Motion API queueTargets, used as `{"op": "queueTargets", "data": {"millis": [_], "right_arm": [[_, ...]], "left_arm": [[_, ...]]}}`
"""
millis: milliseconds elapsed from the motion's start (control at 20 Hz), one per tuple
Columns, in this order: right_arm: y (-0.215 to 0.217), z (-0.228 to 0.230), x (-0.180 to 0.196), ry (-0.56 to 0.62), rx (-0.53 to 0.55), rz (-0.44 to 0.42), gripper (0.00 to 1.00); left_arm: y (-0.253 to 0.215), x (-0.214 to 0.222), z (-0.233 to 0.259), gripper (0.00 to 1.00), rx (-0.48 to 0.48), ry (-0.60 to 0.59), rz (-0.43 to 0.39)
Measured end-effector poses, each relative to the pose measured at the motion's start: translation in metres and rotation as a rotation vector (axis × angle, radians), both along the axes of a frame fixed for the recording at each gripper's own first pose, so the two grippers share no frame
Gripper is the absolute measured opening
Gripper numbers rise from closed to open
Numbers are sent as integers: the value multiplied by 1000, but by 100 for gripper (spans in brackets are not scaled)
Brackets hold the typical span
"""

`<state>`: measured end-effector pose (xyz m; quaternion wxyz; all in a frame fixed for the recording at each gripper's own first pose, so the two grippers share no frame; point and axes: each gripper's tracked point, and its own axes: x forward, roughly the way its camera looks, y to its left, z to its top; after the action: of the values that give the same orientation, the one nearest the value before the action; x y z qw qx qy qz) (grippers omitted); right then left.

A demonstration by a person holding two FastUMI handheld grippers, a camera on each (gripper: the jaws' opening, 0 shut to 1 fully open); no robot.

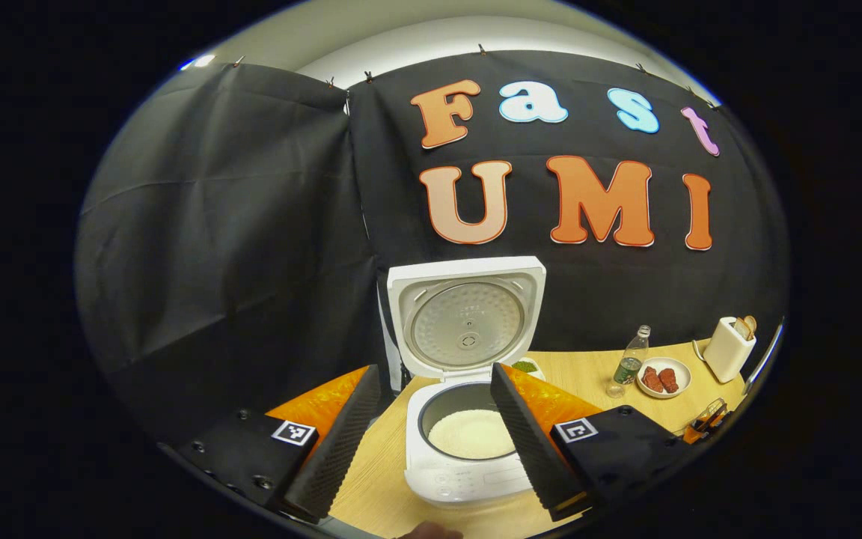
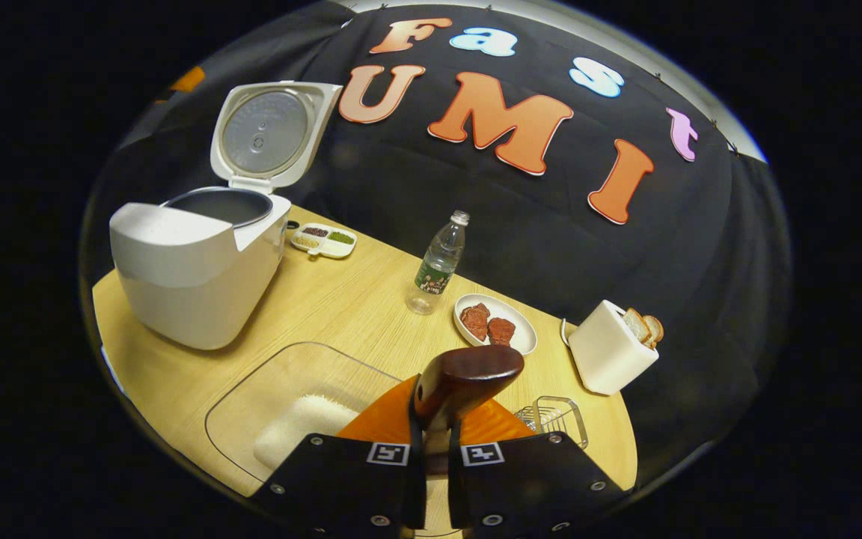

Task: Close the left gripper, press the button to open the rice cooker; take a wooden spoon from the chopstick holder with the right hand, scoop a spoonful of rice and pour it into the rice cooker, then put the wooden spoon back into the chopstick holder.

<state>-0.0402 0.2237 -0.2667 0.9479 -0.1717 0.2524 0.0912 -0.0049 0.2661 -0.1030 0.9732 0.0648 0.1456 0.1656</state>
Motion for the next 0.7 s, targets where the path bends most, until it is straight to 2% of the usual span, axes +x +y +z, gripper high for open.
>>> {"op": "queueTargets", "data": {"millis": [50, 200, 350, 500, 650, 700], "right_arm": [[-1, -6, -3, 4, -17, -5, 11], [-4, -22, -12, -12, -119, -2, 11], [2, -30, -21, -10, -153, -15, 11], [6, -27, -25, -2, -84, -69, 11], [16, -20, -26, 17, 57, -148, 11], [20, -19, -26, 27, 106, -174, 11]], "left_arm": [[3, -1, 0, 100, 7, 2, 0], [8, 2, -4, 96, 10, 16, -5], [7, 5, -8, 100, 14, 29, -32], [6, 13, -7, 97, 40, 35, -72], [4, 20, -6, 96, 52, 37, -114], [4, 20, -7, 100, 51, 36, -124]]}}
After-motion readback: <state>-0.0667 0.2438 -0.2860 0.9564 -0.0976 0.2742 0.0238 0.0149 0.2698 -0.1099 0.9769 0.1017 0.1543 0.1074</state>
